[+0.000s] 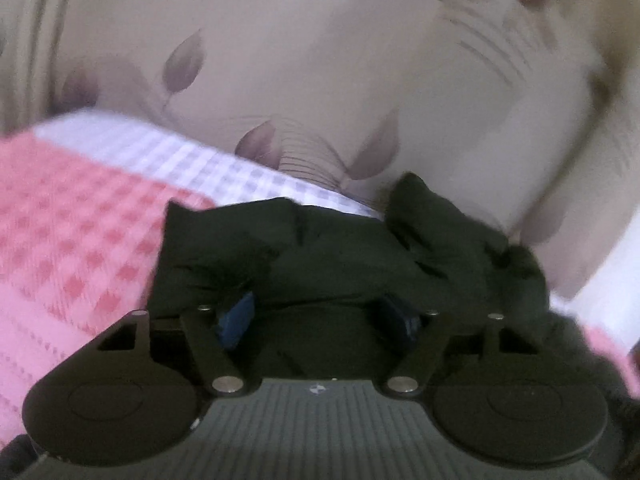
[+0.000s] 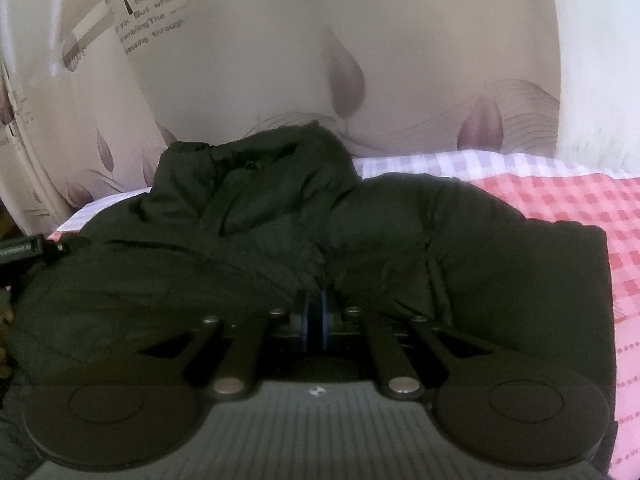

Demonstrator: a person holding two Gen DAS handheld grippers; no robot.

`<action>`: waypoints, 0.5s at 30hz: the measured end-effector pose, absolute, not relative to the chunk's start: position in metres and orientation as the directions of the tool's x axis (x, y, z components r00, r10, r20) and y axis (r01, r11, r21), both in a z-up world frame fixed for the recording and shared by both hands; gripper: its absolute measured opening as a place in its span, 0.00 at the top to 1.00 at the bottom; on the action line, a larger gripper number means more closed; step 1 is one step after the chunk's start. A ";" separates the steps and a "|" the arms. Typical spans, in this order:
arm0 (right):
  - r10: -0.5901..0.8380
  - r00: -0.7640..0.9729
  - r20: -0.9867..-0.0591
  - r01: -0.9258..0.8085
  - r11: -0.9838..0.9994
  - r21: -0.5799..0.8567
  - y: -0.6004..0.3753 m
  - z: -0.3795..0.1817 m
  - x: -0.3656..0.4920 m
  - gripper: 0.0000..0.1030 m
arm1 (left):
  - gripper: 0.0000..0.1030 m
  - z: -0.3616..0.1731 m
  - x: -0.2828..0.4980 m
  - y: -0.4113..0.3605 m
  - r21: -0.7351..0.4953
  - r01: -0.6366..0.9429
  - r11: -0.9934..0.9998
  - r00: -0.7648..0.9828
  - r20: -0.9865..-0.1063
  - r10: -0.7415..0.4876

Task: Fold large clothes

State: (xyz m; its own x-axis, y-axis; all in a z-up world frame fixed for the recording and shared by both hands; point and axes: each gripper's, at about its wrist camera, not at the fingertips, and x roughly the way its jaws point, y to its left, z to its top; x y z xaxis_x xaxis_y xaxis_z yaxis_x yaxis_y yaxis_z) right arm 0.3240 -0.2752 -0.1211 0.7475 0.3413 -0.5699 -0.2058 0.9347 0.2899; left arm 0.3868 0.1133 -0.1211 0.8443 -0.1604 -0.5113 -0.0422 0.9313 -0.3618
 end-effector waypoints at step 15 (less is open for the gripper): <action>0.435 0.710 -0.555 -0.190 0.876 0.443 -0.305 -0.125 0.323 0.97 | 0.88 -0.151 0.384 0.182 -0.663 -0.206 0.720 0.850 -0.485 -0.203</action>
